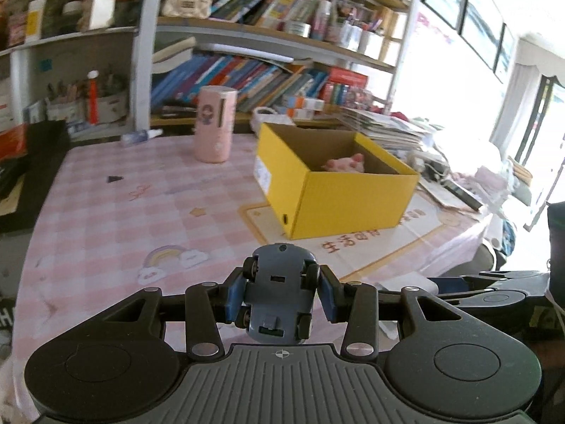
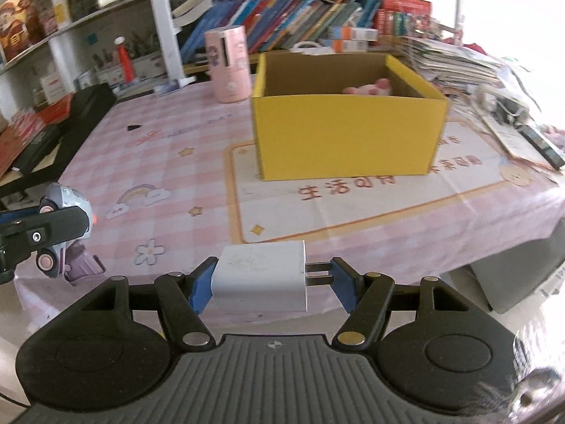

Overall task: Organize objects
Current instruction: 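Lift and carry the grey car and white charger toward the yellow box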

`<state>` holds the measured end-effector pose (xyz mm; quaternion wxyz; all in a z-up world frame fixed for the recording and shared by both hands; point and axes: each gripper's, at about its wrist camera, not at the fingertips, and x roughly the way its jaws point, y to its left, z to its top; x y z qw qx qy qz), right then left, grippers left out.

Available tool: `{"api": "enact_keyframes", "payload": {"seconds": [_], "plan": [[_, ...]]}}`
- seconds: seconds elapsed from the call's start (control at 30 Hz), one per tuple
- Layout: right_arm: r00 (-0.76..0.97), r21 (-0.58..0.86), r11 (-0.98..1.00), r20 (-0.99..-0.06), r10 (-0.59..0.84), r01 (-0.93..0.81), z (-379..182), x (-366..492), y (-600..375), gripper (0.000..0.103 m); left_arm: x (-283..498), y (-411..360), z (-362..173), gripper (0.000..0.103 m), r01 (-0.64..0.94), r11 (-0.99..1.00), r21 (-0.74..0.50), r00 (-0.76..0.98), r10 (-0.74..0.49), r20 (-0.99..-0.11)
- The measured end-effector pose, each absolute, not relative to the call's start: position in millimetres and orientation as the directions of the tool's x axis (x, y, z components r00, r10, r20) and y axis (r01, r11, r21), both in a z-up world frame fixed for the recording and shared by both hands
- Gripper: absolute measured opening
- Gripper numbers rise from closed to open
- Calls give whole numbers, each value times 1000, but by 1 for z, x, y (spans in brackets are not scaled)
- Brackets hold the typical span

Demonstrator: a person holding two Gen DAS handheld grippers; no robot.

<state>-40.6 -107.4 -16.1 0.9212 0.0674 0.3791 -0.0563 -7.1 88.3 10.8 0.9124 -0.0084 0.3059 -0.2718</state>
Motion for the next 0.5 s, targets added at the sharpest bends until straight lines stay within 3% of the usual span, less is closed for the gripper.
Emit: {"api": "enact_keyframes", "payload": {"seconds": [0.5], "plan": [[702, 88, 961, -701, -129, 264, -15, -46, -159, 65, 7, 33, 16, 41, 581, 799, -154, 627, -560, -541]]}}
